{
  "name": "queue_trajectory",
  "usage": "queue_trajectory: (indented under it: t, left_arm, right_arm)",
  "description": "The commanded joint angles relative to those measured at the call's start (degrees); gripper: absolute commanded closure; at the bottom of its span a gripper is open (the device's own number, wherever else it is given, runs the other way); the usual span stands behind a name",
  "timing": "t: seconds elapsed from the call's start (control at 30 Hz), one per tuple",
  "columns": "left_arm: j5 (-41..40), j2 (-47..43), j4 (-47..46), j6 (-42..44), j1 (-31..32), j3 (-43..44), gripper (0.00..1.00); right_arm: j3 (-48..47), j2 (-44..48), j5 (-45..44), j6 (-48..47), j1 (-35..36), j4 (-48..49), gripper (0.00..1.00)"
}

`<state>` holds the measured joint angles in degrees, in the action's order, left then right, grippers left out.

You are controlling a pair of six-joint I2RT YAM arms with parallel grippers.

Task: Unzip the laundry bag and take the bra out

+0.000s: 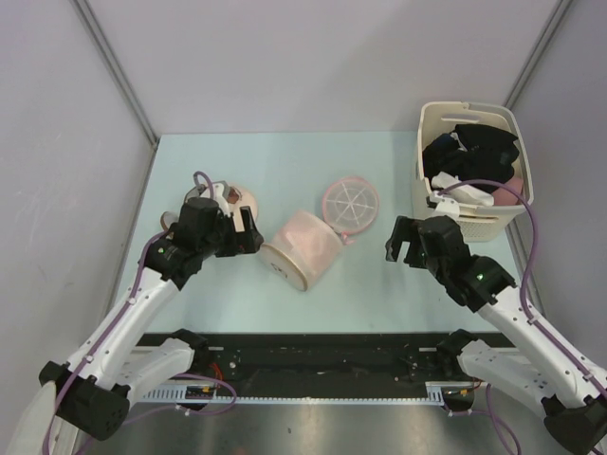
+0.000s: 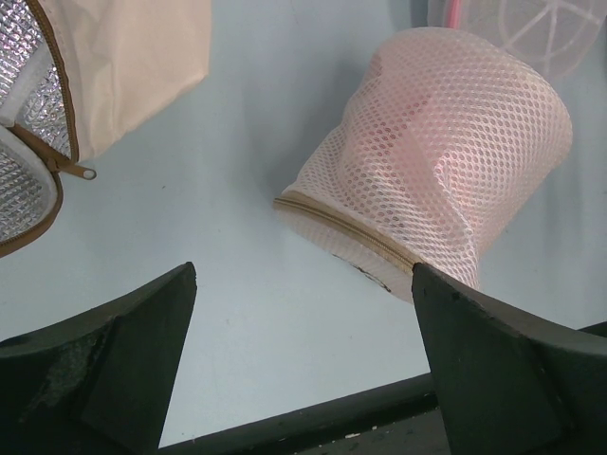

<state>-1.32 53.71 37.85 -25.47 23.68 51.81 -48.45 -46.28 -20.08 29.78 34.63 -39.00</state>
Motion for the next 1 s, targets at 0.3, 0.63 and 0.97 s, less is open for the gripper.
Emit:
queue_trajectory:
  t: [0.3,0.63,0.97]
  left_arm:
    - [-8.8,-1.7,-0.7,-2.6,17.9,1.0,0.0]
    - [-38.8,7.0,14.6,-27.4,31.8,8.0,0.0]
    - [-31.4,11.2,-1.3,-35.6,31.8,1.8,0.01]
  right_arm:
    - [-1.1,-1.4,-0.8,0.3,2.4,3.8,0.0]
    - [-1.1,-2.6,-1.2,1.2,2.6,5.7,0.0]
    - [-0.9,-1.4,-0.9,2.3,3.1,5.1,0.0]
